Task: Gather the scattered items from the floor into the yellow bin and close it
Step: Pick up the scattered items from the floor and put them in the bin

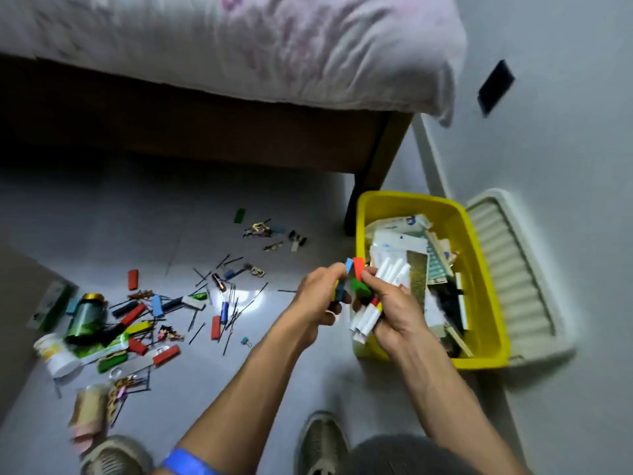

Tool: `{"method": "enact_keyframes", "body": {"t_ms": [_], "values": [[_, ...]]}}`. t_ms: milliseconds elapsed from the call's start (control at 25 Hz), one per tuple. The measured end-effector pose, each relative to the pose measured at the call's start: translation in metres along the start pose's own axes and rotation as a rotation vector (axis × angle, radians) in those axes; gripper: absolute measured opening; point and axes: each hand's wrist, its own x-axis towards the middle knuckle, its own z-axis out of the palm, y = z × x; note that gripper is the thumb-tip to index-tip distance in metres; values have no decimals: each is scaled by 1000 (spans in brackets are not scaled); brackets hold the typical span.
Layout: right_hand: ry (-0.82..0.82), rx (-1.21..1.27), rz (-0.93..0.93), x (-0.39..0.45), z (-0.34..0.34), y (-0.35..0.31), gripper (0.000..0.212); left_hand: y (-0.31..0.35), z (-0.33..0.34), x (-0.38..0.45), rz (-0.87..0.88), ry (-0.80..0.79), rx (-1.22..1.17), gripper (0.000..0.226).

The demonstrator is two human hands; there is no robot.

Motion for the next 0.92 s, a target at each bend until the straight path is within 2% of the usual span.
{"method": "enact_keyframes", "body": {"t_ms": [80, 160, 240, 280, 360, 440, 560, 720, 920], "values": [[179, 10, -55, -1, -28, -25, 14, 9, 41, -3, -60, -5, 17, 20], [300, 51, -92, 2, -50, -43, 17, 16, 66, -2, -127, -41, -61, 24], [351, 116, -56, 7, -69, -57, 19, 17, 85, 1, -185, -110, -206, 40], [344, 166, -33, 9, -76, -62, 28, 15, 90, 3, -194, -125, -248, 51], [295, 255, -29, 10, -88, -68, 44, 13, 95, 5, -184, -130, -219, 65], [239, 244, -82, 5, -89, -67, 47, 11, 94, 5, -135, -96, -168, 65], [227, 117, -153, -1, -75, -57, 50, 10, 83, 2, -10, 25, -229, 46], [49, -69, -187, -5, -31, -30, 48, 2, 37, -3, 121, 220, -273, 43], [-235, -410, -42, 2, 39, 36, 41, -29, -59, -6, 70, 458, -255, 31]]}}
